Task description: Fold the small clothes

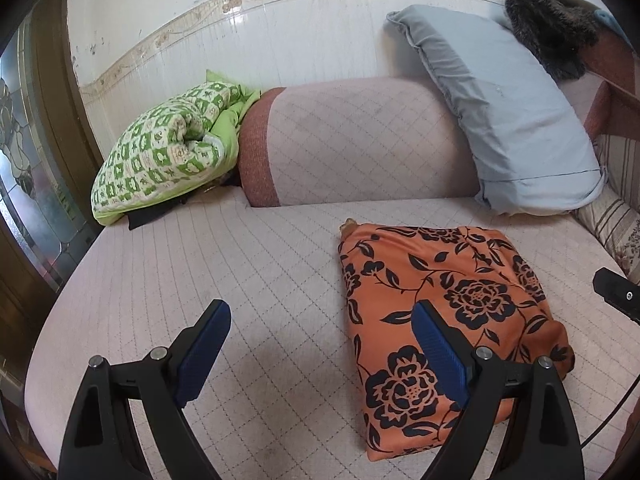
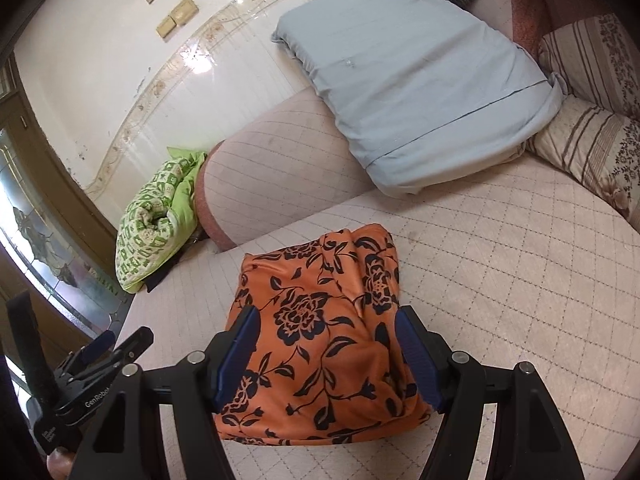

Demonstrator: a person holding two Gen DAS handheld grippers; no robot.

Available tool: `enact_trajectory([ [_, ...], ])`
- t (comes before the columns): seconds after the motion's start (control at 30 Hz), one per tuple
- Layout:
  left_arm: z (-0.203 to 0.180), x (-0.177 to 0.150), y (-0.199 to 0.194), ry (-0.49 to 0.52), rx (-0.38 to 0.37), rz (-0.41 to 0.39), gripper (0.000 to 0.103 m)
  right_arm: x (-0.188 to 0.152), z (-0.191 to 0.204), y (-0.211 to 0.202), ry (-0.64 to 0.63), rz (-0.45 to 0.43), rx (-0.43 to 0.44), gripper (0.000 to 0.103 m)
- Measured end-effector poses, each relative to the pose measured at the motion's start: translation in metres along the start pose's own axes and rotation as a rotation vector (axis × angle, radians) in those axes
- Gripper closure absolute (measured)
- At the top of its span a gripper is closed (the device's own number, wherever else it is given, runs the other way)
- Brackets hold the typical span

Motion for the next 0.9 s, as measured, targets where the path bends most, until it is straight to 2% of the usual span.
enact_trajectory([
  [0.17,0.002,-0.002,0.013,-0.003,-0.012,0.017,0.011,-0.001,0.000,0.009,-0.016,0.017,-0.013,0.030],
  [0.4,0.016,-0.022,0.054,-0.077,-0.107,0.172,0.011,-0.004,-0.009,0.028,0.003,0.084,-0.026,0.030],
  [0.57,0.019,-0.031,0.061,-0.087,-0.135,0.199,0.011,-0.007,-0.024,0.046,0.054,0.155,-0.025,0.030],
  [0.9,0.012,-0.035,0.071,-0.140,-0.365,0.261,0.011,-0.012,-0.036,0.062,0.075,0.209,-0.041,0.030],
])
Point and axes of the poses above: each gripper's, at about its wrist camera, not at the fingertips, and y roughly the way its jaws point, z to its left, x to its top, the point moved 1 cm from there along y, roughly the way its jaws point, and after that the axes turned 9 degrees about -x, right-handed, at the moved point
